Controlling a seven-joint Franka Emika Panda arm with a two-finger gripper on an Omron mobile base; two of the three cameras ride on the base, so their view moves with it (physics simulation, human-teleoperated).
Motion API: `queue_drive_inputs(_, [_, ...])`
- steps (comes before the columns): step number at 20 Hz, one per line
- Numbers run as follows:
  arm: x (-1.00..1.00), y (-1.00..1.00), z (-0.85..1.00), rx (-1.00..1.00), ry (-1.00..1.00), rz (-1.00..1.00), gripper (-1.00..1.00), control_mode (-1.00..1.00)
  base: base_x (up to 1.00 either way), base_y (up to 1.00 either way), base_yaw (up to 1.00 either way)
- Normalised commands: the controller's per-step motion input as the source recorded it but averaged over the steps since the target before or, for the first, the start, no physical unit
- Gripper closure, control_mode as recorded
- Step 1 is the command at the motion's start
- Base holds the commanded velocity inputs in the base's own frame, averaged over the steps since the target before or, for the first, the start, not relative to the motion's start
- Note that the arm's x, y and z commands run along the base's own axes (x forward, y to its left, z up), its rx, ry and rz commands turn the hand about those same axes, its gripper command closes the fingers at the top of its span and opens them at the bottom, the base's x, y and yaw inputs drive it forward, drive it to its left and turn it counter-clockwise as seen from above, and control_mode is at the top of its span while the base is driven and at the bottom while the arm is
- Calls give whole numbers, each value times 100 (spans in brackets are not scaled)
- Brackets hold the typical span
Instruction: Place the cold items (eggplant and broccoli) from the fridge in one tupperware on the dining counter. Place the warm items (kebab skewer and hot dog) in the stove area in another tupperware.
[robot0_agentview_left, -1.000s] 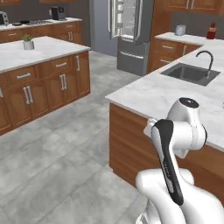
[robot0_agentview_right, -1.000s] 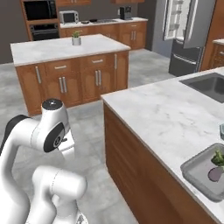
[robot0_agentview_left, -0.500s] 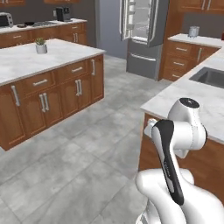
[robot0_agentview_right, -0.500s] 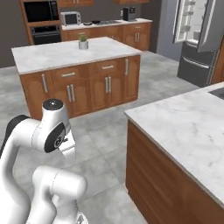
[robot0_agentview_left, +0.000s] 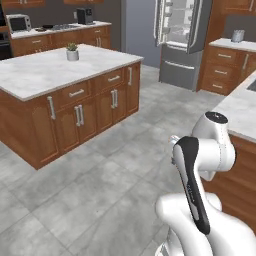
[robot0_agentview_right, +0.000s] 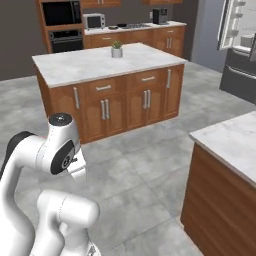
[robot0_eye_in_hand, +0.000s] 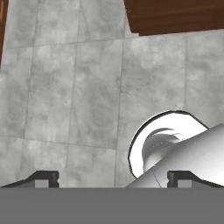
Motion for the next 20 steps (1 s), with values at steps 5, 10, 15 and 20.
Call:
queue_drive_inputs(5, [0,0,0,0,0,0,-100,100,24,100,0])
queue_drive_inputs(10, [0,0,0,0,0,0,-100,100,78,100,0])
queue_drive_inputs(15, [0,0,0,0,0,0,-100,100,84,100,0])
queue_drive_inputs(20, [0,0,0,0,0,0,-100,100,81,100,0])
